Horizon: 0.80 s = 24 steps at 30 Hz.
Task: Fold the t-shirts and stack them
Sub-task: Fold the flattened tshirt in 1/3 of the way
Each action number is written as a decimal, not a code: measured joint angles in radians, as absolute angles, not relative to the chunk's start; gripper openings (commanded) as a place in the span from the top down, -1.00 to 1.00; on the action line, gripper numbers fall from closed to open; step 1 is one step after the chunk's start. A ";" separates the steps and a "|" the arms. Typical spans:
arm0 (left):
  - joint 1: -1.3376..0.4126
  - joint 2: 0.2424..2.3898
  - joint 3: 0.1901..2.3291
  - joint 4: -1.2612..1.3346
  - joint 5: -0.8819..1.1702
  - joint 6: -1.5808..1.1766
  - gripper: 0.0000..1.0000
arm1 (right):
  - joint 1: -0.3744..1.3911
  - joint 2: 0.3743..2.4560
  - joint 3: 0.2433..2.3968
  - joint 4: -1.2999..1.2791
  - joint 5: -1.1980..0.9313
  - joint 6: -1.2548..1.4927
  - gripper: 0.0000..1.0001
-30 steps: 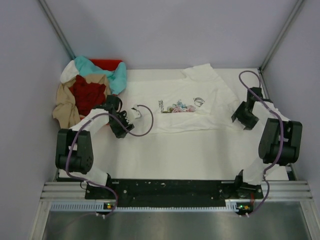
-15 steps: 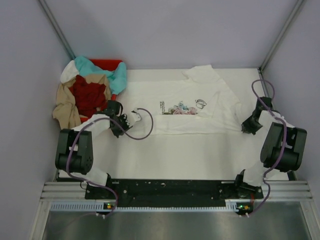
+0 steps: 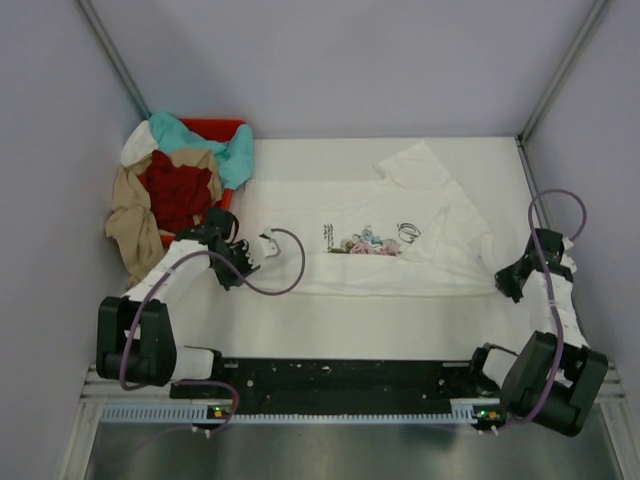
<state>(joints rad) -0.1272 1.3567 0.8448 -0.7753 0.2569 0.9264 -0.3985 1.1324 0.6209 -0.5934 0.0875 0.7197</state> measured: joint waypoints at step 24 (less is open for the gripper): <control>-0.159 1.385 0.964 -1.098 0.258 0.953 -0.14 | -0.437 0.947 0.617 -0.765 0.230 0.806 0.09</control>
<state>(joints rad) -0.1589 1.3849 0.9642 -1.0977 0.2584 0.9535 -0.4366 0.9466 0.6174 -0.7647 0.2302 0.8062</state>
